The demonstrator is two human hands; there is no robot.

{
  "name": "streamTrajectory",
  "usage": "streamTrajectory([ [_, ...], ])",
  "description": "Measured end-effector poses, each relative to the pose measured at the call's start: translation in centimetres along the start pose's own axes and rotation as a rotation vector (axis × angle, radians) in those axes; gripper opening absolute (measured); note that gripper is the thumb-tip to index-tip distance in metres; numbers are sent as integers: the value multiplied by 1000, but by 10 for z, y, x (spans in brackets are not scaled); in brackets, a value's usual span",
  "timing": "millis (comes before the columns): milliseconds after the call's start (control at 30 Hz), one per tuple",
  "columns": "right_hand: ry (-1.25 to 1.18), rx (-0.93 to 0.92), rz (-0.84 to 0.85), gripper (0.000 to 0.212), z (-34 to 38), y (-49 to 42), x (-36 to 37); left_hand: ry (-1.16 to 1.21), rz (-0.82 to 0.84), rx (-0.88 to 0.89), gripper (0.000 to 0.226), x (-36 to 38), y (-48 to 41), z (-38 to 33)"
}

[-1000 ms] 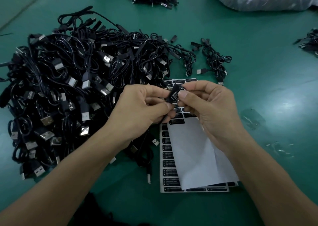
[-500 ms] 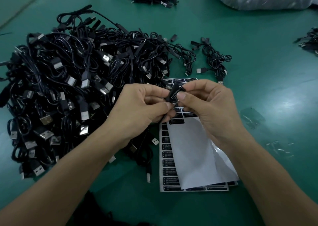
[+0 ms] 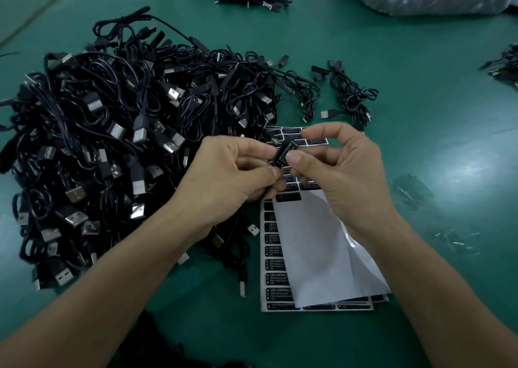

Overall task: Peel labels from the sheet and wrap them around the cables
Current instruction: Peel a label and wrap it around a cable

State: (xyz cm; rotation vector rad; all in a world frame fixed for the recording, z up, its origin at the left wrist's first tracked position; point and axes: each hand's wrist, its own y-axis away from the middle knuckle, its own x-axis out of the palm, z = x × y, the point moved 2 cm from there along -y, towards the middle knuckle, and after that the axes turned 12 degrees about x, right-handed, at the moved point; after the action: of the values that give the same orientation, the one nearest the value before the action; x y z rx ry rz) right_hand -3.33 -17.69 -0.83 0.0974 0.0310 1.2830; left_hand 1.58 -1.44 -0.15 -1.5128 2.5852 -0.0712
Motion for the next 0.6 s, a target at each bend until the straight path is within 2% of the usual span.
streamTrajectory([
  [600,28,-50,-14,32,-1,1,1,-32,16,32,18,0,1,-1],
])
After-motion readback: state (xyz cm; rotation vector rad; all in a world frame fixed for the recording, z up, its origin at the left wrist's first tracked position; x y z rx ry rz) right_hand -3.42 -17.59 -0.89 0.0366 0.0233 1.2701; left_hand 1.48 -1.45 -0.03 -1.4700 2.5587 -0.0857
